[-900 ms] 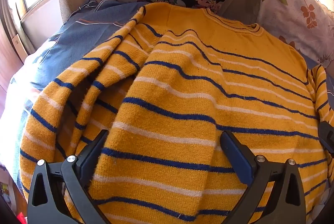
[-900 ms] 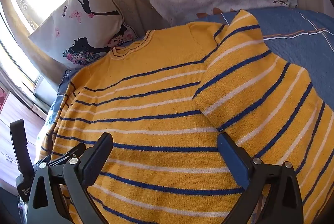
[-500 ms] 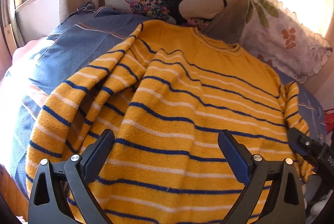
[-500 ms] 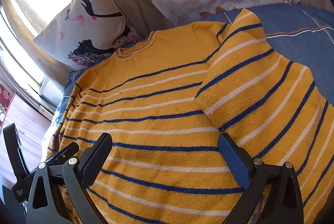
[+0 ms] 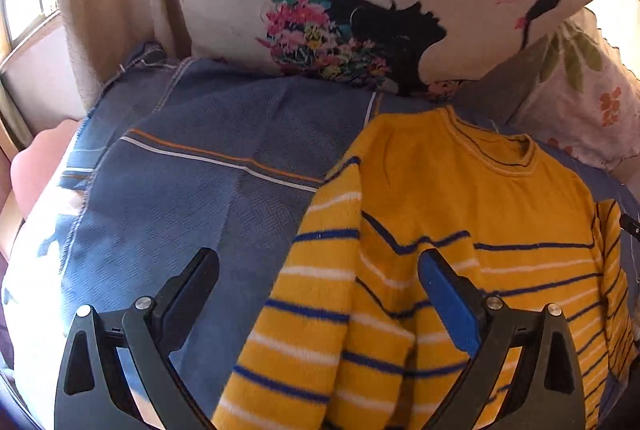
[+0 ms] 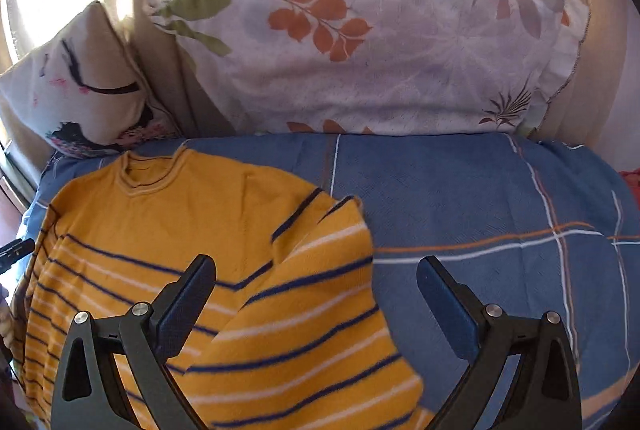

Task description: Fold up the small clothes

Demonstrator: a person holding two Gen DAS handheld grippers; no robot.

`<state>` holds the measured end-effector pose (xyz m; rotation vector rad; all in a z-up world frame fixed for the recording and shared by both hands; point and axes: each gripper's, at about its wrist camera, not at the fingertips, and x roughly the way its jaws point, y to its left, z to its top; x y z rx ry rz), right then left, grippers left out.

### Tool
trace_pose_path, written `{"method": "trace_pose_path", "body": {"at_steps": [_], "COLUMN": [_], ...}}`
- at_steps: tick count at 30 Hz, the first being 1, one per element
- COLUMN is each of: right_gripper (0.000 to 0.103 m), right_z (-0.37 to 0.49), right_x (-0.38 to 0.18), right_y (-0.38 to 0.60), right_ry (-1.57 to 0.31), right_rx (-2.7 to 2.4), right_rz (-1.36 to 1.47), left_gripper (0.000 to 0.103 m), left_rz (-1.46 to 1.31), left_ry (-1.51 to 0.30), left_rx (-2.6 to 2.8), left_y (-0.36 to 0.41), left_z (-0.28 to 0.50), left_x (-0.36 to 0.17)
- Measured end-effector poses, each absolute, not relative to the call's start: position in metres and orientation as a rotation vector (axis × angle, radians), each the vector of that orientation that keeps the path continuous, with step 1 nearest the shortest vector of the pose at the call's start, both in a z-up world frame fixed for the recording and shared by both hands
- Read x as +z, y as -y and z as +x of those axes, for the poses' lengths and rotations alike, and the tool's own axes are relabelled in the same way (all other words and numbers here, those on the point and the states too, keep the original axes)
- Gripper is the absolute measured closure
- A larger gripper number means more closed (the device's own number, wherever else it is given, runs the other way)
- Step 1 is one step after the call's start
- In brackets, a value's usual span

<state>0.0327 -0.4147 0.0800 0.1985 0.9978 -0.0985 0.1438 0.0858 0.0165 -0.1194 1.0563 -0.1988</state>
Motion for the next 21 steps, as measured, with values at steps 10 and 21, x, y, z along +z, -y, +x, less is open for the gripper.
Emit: {"method": "trace_pose_path", "body": {"at_steps": [10, 21], "right_gripper": [0.039, 0.091], "right_z": [0.093, 0.116], "right_x": [0.046, 0.088], "right_y": [0.372, 0.376], "right_ry": [-1.043, -0.980], "right_rx": [0.047, -0.006], "right_rz": [0.160, 0.197], "left_gripper": [0.050, 0.097], "left_rz": [0.046, -0.011], "left_ry": [-1.115, -1.083], "left_rx": [-0.280, -0.148], "left_y": [-0.034, -0.038], "left_z": [0.188, 0.199], "left_x": [0.002, 0.059]}}
